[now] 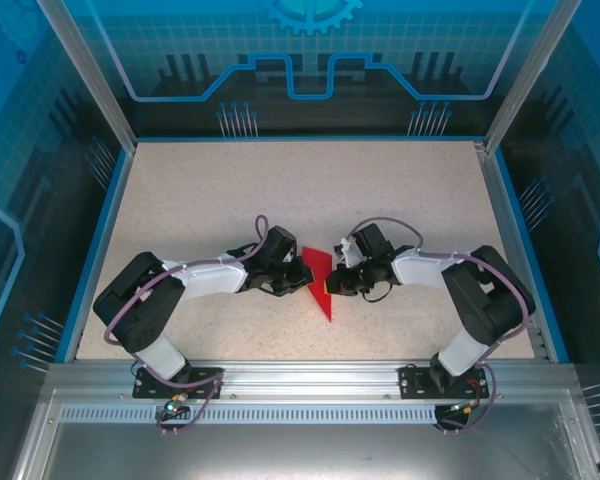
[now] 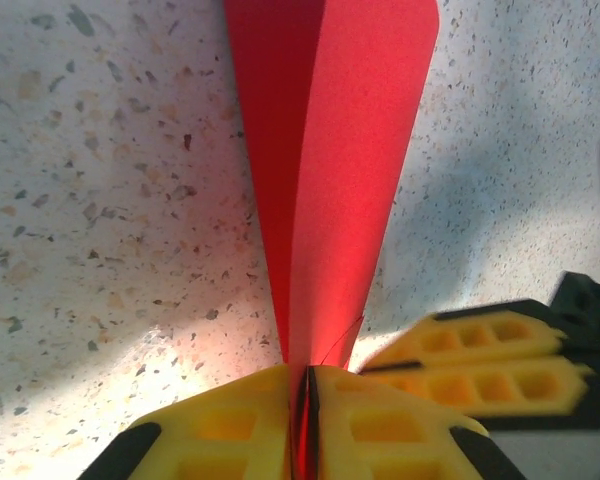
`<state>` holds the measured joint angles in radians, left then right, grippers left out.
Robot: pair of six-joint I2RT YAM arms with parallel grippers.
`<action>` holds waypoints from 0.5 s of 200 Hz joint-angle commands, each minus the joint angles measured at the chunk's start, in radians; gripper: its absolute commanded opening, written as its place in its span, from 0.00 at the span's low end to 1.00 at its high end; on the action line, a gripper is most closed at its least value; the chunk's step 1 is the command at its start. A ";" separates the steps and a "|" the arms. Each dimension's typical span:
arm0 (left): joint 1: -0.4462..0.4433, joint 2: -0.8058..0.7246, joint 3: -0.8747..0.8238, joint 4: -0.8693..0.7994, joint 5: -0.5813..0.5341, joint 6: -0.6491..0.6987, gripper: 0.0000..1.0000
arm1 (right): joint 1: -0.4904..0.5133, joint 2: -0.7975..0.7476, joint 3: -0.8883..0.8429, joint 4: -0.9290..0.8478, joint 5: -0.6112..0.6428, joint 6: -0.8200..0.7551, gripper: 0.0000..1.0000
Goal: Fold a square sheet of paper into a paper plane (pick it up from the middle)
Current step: Fold the wing for the fifth time at the center of the table.
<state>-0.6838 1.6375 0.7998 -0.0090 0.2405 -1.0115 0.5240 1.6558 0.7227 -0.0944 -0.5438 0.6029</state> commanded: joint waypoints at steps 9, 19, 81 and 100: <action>-0.010 0.007 0.028 -0.040 -0.012 0.024 0.17 | 0.008 0.057 0.016 -0.003 0.033 -0.023 0.07; -0.011 0.004 0.028 -0.039 -0.012 0.026 0.20 | 0.005 0.068 0.012 -0.007 0.043 -0.026 0.06; -0.004 0.004 0.034 -0.049 -0.014 0.065 0.20 | -0.027 0.106 -0.014 0.010 0.041 -0.034 0.04; -0.003 0.001 0.046 -0.060 -0.012 0.076 0.12 | -0.028 0.089 -0.016 0.013 0.038 -0.034 0.05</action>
<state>-0.6853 1.6375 0.8104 -0.0338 0.2329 -0.9695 0.5087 1.7218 0.7258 -0.0738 -0.5613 0.5892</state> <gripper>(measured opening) 0.159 0.046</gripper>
